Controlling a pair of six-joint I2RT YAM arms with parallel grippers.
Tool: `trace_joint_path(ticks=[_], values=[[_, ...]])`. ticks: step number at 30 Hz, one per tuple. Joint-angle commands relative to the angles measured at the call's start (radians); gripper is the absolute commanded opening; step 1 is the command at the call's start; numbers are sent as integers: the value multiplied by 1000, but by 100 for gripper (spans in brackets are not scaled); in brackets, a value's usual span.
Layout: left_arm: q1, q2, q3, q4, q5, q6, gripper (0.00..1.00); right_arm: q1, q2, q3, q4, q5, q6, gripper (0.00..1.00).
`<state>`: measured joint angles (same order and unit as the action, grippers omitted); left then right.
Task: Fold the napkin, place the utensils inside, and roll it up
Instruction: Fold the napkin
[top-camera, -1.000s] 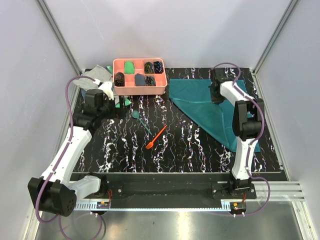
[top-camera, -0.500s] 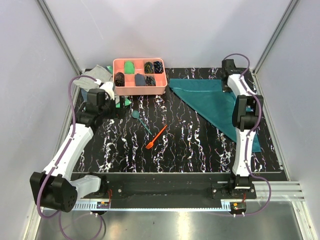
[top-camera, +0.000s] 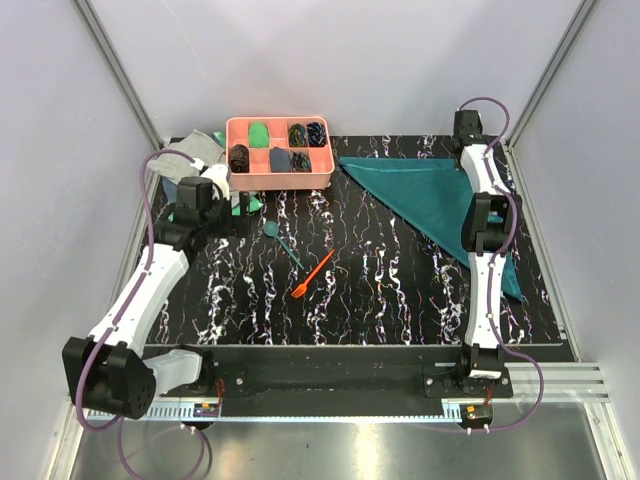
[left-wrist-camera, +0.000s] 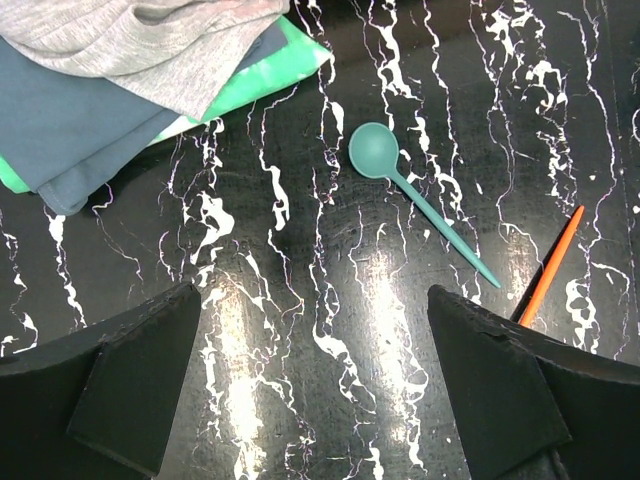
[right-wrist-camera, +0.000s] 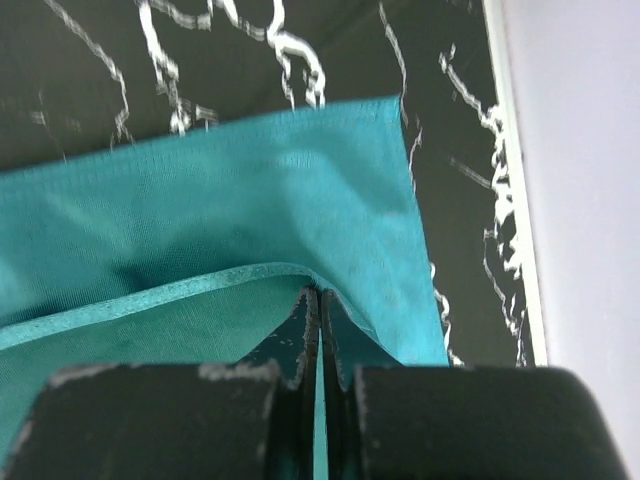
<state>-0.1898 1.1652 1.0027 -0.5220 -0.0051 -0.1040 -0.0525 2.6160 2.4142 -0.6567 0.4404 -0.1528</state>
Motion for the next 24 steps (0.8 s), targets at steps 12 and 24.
trace_joint_path(ticks=[12, 24], values=[[4, 31, 2, 36, -24, 18, 99, -18, 144, 227, 22, 52, -21, 0], [7, 51, 7, 31, -26, 21, 99, -29, 170, 263, 94, 78, -37, 0]])
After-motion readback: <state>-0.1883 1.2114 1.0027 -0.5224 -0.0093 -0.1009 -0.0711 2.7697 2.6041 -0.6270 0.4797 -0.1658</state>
